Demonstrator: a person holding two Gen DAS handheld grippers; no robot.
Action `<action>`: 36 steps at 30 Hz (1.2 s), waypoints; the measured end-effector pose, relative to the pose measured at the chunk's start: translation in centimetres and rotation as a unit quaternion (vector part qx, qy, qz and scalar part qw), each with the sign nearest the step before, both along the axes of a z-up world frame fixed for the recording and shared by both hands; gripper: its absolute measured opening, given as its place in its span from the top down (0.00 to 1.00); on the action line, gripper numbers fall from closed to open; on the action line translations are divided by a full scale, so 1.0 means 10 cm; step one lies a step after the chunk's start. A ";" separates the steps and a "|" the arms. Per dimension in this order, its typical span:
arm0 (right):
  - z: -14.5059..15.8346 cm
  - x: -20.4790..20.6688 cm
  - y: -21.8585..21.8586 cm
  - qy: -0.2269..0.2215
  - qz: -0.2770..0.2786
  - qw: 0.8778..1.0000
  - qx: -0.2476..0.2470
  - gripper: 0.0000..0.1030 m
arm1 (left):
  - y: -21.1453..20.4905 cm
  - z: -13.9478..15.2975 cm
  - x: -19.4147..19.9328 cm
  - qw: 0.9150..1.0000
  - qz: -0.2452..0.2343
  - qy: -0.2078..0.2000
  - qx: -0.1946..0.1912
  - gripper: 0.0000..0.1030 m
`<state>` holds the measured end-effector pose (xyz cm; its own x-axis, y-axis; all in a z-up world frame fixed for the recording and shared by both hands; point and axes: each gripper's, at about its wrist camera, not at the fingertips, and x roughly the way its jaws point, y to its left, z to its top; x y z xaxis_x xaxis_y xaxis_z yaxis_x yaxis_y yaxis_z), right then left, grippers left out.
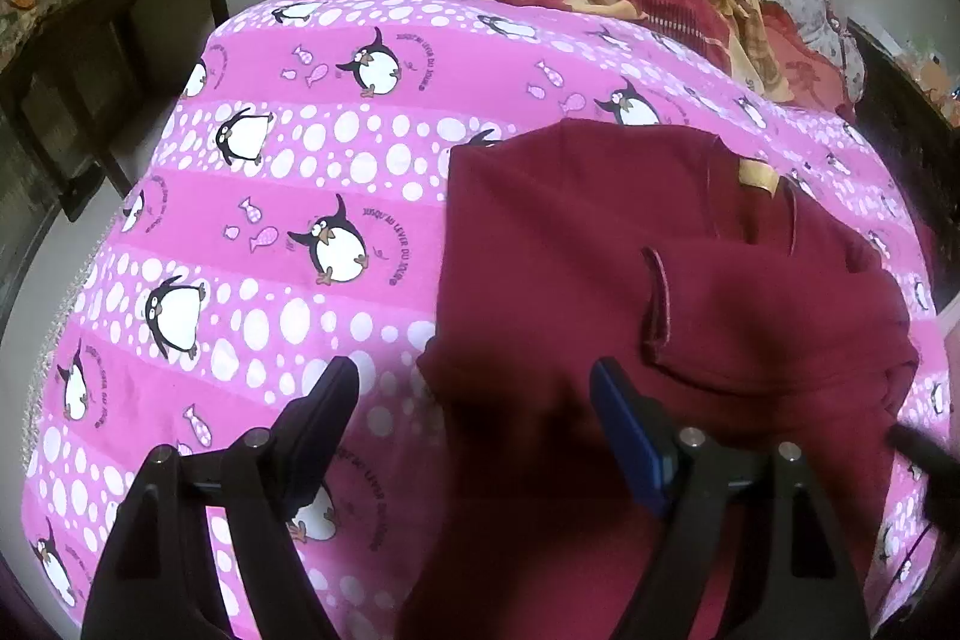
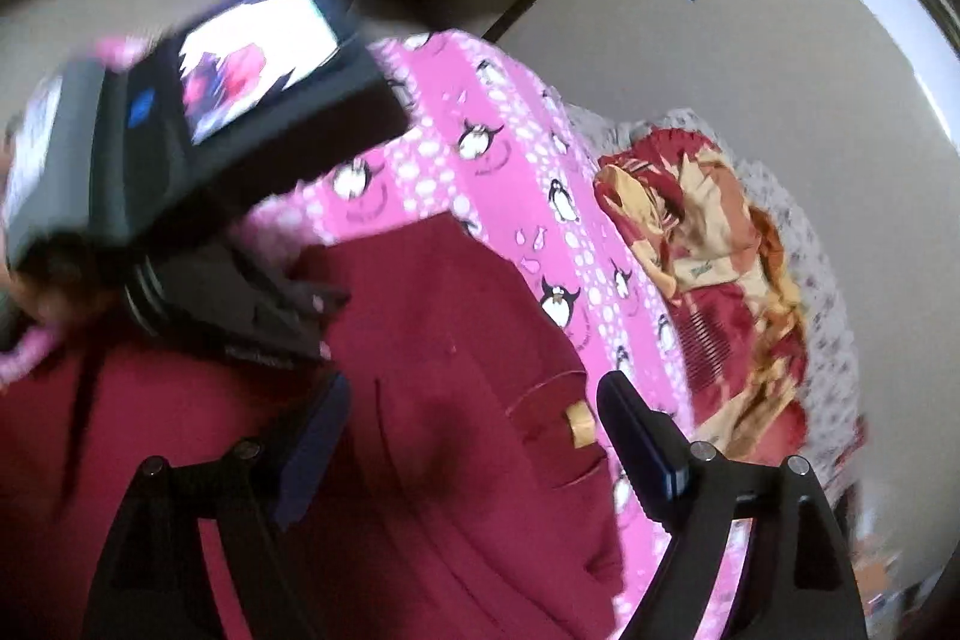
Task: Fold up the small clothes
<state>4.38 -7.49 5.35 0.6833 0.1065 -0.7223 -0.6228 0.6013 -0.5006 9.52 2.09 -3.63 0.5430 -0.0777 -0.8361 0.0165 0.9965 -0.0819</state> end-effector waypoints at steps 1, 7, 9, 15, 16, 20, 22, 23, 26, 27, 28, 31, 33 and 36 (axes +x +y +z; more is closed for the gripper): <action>0.05 0.04 -0.10 0.010 -0.018 1.000 0.016 0.15 | 0.00 0.01 0.00 1.000 -0.001 -0.001 0.000 0.24; 0.00 0.10 -1.09 0.077 -0.162 0.981 0.077 0.14 | -0.16 0.03 0.02 1.000 -0.021 -0.004 -0.012 0.24; -0.10 0.01 -1.46 0.093 -0.210 0.969 0.087 0.14 | -0.27 0.00 0.05 0.999 -0.033 0.001 -0.016 0.24; -0.41 -0.41 -2.45 0.117 -0.336 0.921 0.158 0.14 | -0.62 -0.17 0.29 0.998 -0.058 0.030 -0.013 0.23; -0.46 -0.44 -2.57 0.117 -0.352 0.913 0.172 0.14 | -0.67 -0.20 0.33 0.998 -0.057 0.033 -0.010 0.23; -0.69 -0.55 -2.91 0.134 -0.407 0.873 0.235 0.14 | -0.89 -0.35 0.50 0.997 -0.066 0.051 0.004 0.23; -0.74 -0.59 -2.98 0.129 -0.419 0.861 0.259 0.14 | -0.95 -0.42 0.56 0.995 -0.073 0.065 0.002 0.32; -0.75 -0.60 -2.99 0.128 -0.421 0.858 0.265 0.14 | -0.98 -0.44 0.58 0.994 -0.079 0.072 -0.005 0.45; -0.77 -0.56 -2.99 0.130 -0.420 0.852 0.283 0.14 | -1.03 -0.37 0.59 0.993 -0.088 0.075 -0.019 0.90; -0.78 -0.55 -2.97 0.127 -0.417 0.853 0.287 0.14 | -1.05 -0.33 0.59 0.994 -0.087 0.072 -0.009 0.94; -0.79 -0.53 -2.94 0.126 -0.411 0.855 0.290 0.14 | -1.06 -0.27 0.59 0.994 -0.091 0.067 -0.007 0.95; -0.81 -0.46 -2.86 0.118 -0.402 0.861 0.288 0.14 | -1.02 0.00 0.58 0.994 -0.097 0.044 -0.022 0.95; -0.86 -0.40 -2.82 0.112 -0.403 0.863 0.283 0.14 | -0.95 0.26 0.57 0.995 -0.096 0.019 -0.034 0.95; -0.94 -0.31 -2.79 0.111 -0.409 0.863 0.275 0.27 | -0.80 0.55 0.55 0.995 -0.087 -0.008 -0.039 0.95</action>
